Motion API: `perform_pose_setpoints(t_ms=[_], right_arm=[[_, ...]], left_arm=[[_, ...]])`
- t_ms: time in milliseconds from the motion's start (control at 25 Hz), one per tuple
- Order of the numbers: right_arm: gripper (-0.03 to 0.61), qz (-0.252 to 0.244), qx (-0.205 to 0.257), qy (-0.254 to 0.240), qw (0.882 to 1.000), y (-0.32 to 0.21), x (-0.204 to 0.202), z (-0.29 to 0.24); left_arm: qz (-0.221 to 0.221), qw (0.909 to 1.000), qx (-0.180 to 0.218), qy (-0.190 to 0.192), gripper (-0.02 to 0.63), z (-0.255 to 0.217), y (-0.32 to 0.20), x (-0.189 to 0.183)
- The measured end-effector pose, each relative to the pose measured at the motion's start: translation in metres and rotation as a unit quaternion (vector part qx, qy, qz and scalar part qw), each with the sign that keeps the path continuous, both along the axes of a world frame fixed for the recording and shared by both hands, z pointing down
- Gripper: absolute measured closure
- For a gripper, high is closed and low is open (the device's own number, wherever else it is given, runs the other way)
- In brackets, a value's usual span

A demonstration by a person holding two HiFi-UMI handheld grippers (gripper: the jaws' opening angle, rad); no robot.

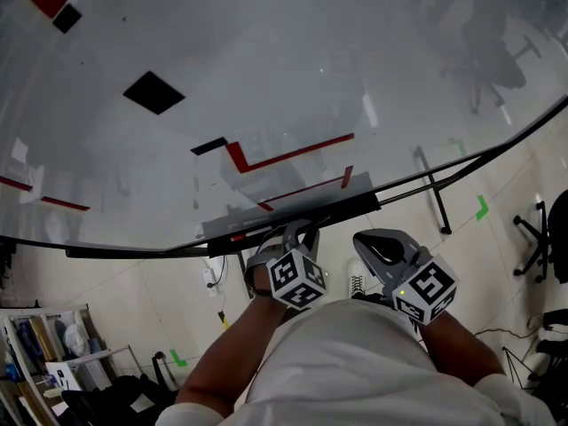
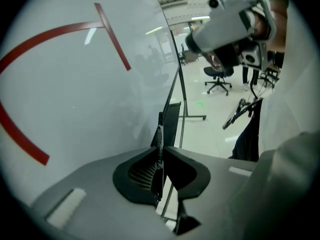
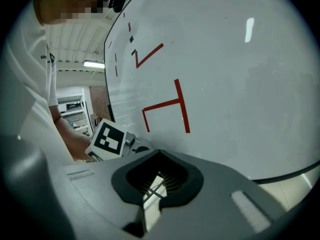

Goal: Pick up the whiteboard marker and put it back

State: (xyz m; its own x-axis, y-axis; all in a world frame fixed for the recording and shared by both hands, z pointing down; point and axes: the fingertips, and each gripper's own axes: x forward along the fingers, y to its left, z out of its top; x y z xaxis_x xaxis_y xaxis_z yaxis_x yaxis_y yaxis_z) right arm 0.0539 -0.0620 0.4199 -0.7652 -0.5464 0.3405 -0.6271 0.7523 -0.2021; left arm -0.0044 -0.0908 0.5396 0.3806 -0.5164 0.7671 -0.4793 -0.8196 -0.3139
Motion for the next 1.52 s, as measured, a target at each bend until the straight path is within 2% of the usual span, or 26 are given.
perform_pose_setpoints(t_ms=[80, 200, 360, 600, 960, 1280, 1520], right_arm=[[0.577, 0.001, -0.001, -0.002, 1.0, 0.001, -0.001, 0.0], [0.577, 0.0, -0.003, -0.006, 1.0, 0.001, -0.002, -0.001], [0.577, -0.005, 0.002, -0.005, 1.0, 0.001, -0.005, -0.004], [0.577, -0.009, 0.002, -0.005, 1.0, 0.002, -0.009, -0.004], [0.577, -0.016, 0.007, -0.004, 1.0, 0.004, -0.013, -0.008], [0.577, -0.022, -0.002, -0.013, 1.0, 0.008, -0.017, -0.01], [0.577, -0.021, -0.021, -0.028, 0.999, 0.008, -0.021, -0.007]], left_arm=[[-0.006, 0.9978, -0.007, 0.065, 0.557, -0.014, 0.005, 0.005], [-0.041, 0.9879, -0.019, 0.148, 0.557, -0.034, 0.007, 0.003], [-0.072, 0.9756, -0.022, 0.206, 0.557, -0.052, 0.009, -0.005], [-0.078, 0.951, -0.007, 0.299, 0.558, -0.075, 0.014, -0.006], [-0.068, 0.9148, 0.007, 0.398, 0.558, -0.105, 0.025, -0.008], [-0.058, 0.8933, 0.03, 0.445, 0.558, -0.137, 0.031, -0.01], [-0.042, 0.8634, 0.041, 0.501, 0.557, -0.156, 0.04, -0.018]])
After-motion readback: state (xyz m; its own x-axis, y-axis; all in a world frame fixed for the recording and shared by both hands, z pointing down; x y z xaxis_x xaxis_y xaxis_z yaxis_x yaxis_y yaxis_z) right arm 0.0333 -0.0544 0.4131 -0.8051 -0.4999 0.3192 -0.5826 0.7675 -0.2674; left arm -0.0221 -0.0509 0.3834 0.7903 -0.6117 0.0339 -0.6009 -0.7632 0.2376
